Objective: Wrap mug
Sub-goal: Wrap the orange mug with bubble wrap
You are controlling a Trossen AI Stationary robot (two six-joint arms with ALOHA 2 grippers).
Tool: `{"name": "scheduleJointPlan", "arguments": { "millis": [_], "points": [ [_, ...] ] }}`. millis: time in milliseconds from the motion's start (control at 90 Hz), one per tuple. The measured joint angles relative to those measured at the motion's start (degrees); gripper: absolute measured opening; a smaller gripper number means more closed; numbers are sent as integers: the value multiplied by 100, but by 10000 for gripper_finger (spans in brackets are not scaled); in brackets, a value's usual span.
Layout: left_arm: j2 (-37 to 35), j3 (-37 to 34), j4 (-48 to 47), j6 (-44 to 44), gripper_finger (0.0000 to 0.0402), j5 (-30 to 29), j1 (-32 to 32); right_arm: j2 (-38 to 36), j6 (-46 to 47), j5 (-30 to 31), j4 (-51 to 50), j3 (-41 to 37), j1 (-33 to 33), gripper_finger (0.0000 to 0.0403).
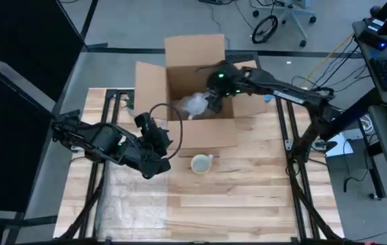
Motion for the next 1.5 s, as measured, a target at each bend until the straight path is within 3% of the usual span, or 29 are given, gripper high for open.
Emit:
{"name": "scheduleJointPlan", "arguments": {
  "millis": [289, 456, 589, 711, 822, 956, 1100, 1244, 1500],
  "points": [
    [4, -303, -235, -837, 145, 104, -289, -1270, 582, -29, -720, 5, 1601, 279],
    [-4, -876, -282, -1639, 145, 703, -597, -1659, 1150, 37, -1049, -248, 2762, 279],
    [2, -1468, -204, -2279, 145, 1255, -912, -1819, 1644, 500, -1067, -736, 3734, 279],
    [4, -2009, 270, -2723, 145, 1544, -1224, -1783, 2216, 836, -886, -1323, 4463, 279],
    [0, -2453, 942, -2870, 145, 1705, -1417, -1687, 2470, 1236, 132, -2060, 4939, 279],
    [2, -3004, 1450, -3075, 145, 1849, -1492, -1425, 2293, 1728, 1925, -3100, 5177, 279],
    [2, -3545, 1896, -3354, 145, 2194, -1490, -833, 1233, 1747, 3264, -3708, 5106, 279],
    [2, -3985, 2262, -3502, 145, 2354, -1552, -165, 901, 1771, 3154, -3408, 4940, 279],
    [2, -4352, 2432, -3674, 145, 2382, -1680, 318, 1380, 2042, 1431, -2638, 4877, 279]
  ]
}}
